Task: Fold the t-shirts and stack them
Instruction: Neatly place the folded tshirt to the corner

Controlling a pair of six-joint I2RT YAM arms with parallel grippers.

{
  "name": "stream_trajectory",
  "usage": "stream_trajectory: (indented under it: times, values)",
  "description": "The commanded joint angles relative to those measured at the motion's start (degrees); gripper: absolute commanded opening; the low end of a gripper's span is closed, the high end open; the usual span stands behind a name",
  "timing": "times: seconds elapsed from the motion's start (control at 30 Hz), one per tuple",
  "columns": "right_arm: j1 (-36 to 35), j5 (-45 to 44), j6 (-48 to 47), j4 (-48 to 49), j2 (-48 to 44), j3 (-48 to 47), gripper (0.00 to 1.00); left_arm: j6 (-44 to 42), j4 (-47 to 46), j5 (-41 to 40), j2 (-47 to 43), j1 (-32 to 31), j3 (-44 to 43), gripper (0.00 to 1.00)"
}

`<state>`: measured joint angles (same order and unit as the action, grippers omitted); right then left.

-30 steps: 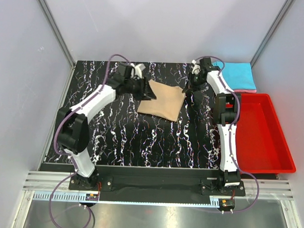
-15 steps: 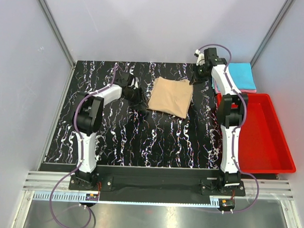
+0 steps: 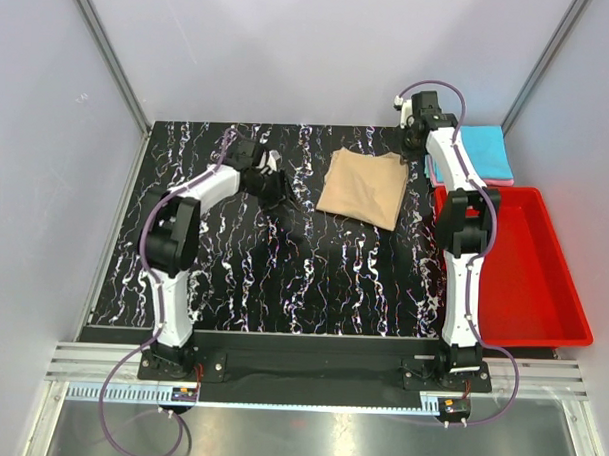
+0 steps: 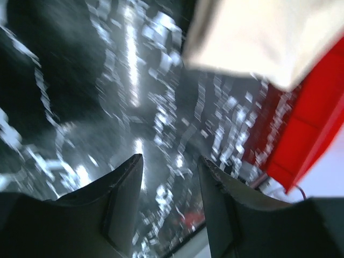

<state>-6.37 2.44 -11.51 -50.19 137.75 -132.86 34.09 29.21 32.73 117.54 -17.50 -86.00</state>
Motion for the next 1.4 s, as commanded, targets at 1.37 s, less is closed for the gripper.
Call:
stream_trajectory:
  times: [1.37]
  values:
    - [8.9,-9.4,-29.1,7.9,-10.8,-13.8,0.00,9.0,-14.4,23.7,-18.0,-1.7,11.9,0.50]
